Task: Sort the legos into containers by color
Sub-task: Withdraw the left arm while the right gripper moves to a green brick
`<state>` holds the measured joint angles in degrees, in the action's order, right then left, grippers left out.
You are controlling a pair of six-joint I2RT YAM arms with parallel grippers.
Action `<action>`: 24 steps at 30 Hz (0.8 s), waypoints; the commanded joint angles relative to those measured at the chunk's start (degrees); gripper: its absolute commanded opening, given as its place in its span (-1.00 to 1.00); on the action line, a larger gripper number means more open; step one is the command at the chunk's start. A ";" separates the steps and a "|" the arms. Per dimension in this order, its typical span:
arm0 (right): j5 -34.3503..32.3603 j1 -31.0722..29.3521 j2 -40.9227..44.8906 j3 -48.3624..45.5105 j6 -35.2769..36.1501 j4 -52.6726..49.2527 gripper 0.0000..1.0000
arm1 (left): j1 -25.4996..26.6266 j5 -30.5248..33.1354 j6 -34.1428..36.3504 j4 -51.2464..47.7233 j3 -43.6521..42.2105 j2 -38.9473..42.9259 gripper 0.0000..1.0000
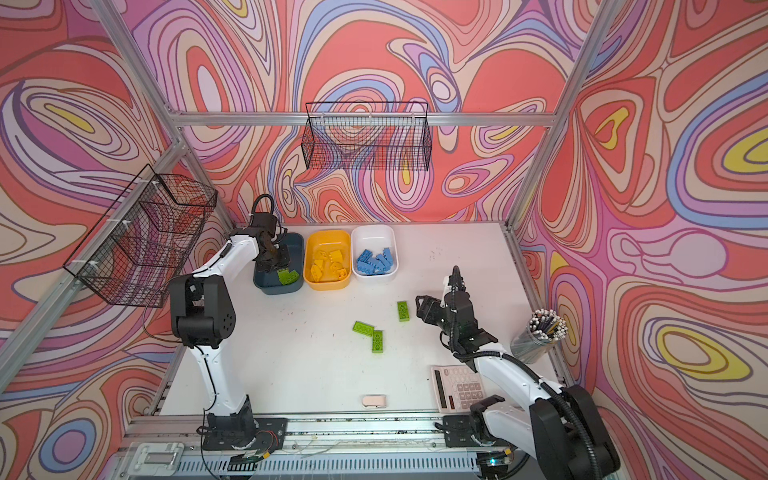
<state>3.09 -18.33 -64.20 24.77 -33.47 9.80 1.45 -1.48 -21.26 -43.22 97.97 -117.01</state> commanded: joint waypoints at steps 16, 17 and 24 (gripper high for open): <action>0.51 -1.03 -11.26 7.82 4.30 -9.26 0.57 | -0.14 -8.97 -4.40 3.23 -10.72 28.54 0.30; -1.82 -2.24 -11.99 9.27 5.20 -11.39 0.57 | -0.14 -9.88 -5.03 4.26 -13.01 31.73 0.30; -10.26 -8.73 -17.25 16.92 7.82 -20.70 0.56 | -0.07 -13.28 -7.68 9.28 -28.38 49.34 0.30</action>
<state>-2.98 -25.76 -79.94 39.75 -27.20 -5.45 1.45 -12.14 -27.00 -36.10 73.67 -70.37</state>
